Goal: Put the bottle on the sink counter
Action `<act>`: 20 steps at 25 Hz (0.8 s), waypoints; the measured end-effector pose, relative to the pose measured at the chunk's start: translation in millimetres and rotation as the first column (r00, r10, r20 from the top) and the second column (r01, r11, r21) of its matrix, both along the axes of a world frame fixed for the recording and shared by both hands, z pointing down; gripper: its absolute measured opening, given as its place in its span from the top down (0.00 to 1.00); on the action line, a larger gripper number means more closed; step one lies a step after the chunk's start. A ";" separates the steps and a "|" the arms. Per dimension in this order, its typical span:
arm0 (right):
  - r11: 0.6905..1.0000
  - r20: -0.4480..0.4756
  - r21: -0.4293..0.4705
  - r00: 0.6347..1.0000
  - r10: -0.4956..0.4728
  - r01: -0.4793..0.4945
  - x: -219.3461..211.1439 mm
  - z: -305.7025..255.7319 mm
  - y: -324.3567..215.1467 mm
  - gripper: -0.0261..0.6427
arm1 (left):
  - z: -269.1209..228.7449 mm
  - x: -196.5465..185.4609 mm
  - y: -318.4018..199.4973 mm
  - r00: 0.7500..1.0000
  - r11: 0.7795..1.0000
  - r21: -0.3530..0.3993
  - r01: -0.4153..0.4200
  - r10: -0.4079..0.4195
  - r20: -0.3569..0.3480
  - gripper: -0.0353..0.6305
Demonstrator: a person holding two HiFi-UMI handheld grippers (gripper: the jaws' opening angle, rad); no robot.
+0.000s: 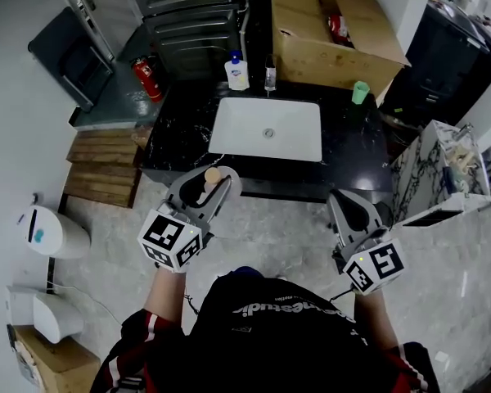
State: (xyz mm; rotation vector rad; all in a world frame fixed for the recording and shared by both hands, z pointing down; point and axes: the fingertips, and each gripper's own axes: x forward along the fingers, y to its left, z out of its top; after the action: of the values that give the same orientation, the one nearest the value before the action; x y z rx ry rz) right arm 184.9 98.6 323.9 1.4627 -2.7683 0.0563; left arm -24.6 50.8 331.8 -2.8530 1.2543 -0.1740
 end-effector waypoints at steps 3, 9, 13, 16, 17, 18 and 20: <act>1.000 0.005 -0.004 1.000 -0.008 0.008 6.3 4.1 -3.4 0.90 | 2.9 5.0 -3.4 1.000 1.000 -0.005 0.015 -0.015 0.000 0.73; 1.000 0.006 -0.023 1.000 -0.016 0.016 6.9 11.7 -36.2 0.90 | 6.6 1.7 -36.8 0.999 0.999 -0.008 0.033 -0.033 0.002 0.73; 0.999 0.010 -0.029 1.000 -0.013 0.013 -2.8 16.9 -70.7 0.90 | 14.4 -5.5 -75.2 1.000 0.999 -0.018 0.028 -0.028 -0.006 0.73; 0.999 -0.003 -0.030 1.000 -0.019 0.019 -15.9 19.5 -104.9 0.90 | 18.3 -11.8 -108.6 1.000 1.000 -0.018 0.018 -0.018 -0.009 0.73; 0.999 -0.009 -0.029 1.000 -0.021 0.021 -21.0 19.8 -118.1 0.90 | 19.8 -15.1 -121.4 1.000 1.000 -0.017 0.016 -0.016 -0.008 0.73; 0.999 -0.014 -0.028 1.000 -0.023 0.023 -26.4 19.6 -131.7 0.90 | 21.4 -19.1 -134.9 1.000 1.000 -0.016 0.016 -0.016 -0.006 0.73; 0.999 -0.017 -0.025 1.000 -0.024 0.024 -38.3 17.4 -158.9 0.90 | 24.4 -30.1 -162.0 1.000 1.000 -0.020 0.016 -0.016 -0.005 0.73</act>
State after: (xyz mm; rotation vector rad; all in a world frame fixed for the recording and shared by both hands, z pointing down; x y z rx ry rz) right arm 146.6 -60.3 341.3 1.4175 -2.7606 0.0776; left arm -54.7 -111.2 356.2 -2.8623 1.2842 -0.1809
